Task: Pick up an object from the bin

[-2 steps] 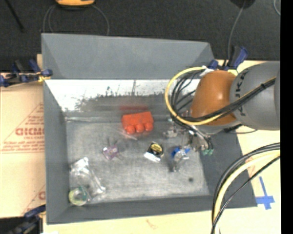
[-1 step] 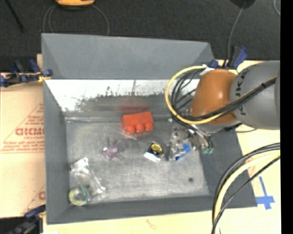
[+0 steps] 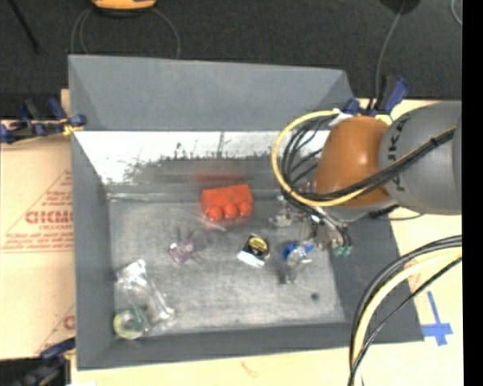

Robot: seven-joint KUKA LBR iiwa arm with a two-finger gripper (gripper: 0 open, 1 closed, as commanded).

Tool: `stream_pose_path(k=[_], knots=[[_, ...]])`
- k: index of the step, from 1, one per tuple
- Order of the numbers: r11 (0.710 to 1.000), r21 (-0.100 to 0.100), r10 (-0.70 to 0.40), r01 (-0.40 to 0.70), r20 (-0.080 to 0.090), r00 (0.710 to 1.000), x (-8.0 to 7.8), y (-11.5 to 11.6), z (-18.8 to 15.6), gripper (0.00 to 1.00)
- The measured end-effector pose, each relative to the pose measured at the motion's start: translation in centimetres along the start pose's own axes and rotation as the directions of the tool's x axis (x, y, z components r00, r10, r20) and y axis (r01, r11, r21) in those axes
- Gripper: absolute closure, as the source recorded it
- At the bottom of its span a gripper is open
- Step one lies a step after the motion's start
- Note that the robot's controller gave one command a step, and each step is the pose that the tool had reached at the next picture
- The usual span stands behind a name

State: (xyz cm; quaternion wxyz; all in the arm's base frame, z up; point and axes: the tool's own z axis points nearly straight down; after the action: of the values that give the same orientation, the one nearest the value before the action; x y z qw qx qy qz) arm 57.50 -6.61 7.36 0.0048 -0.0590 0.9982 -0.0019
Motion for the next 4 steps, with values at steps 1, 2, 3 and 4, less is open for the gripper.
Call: stream_pose_path(k=[1,2,3,4], knots=[[1.0,0.001,0.0,0.0,0.006,1.0,-0.2,0.0,-0.3,1.0],[1.0,0.0,-0.001,0.001,0.0,1.0,0.0,0.0,0.0,0.0],[0.996,0.003,-0.087,0.087,0.004,0.996,-1.8,2.3,-0.1,0.0],[0.99,-0.002,-0.138,0.138,0.0,0.99,-0.2,5.4,-0.4,0.0]])
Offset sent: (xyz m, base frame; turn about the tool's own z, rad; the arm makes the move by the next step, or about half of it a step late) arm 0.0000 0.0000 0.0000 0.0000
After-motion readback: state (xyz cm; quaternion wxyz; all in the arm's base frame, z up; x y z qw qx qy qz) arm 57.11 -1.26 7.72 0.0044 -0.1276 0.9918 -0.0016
